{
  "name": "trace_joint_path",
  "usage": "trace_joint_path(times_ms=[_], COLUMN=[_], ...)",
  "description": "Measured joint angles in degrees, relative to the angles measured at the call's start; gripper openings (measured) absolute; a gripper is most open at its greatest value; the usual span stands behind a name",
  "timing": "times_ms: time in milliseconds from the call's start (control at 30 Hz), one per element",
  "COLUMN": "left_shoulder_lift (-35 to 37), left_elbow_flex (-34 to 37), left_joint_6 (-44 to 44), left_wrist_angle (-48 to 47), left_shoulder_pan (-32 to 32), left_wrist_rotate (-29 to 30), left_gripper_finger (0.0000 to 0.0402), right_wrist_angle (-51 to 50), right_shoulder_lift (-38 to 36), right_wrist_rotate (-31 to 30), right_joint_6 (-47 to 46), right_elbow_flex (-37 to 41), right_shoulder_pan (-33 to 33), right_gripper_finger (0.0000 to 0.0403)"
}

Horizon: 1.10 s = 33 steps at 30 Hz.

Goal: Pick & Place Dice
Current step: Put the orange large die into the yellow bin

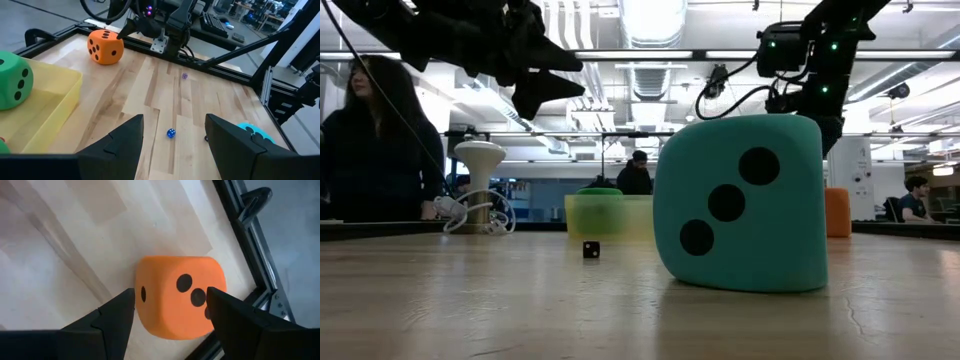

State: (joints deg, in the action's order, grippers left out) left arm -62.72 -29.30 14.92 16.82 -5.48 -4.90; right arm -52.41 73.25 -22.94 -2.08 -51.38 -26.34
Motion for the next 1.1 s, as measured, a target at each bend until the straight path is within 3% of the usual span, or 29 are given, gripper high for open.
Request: trace_joint_path(times_ms=[667,867,1100], left_shoulder_lift=[0.0,0.0,0.0], left_elbow_flex=[-0.04,-0.04,-0.04], left_joint_6=[-0.03,-0.14,-0.14], left_wrist_angle=[0.02,0.02,0.0], left_shoulder_pan=[-0.02,-0.02,-0.02], left_wrist_rotate=[0.0,0.0,-0.02], left_gripper_finger=[0.0216,0.0216,0.0216], right_wrist_angle=[7.87,7.91,8.5], right_shoulder_lift=[0.52,6.2,13.92], right_wrist_rotate=[-5.74,-6.24,-14.18], right_joint_6=[2.05,2.46,0.7], right_elbow_flex=[6.74,6.71,6.39], right_shoulder_pan=[0.24,0.24,0.32], right_gripper_finger=[0.0235,0.0238,0.0238])
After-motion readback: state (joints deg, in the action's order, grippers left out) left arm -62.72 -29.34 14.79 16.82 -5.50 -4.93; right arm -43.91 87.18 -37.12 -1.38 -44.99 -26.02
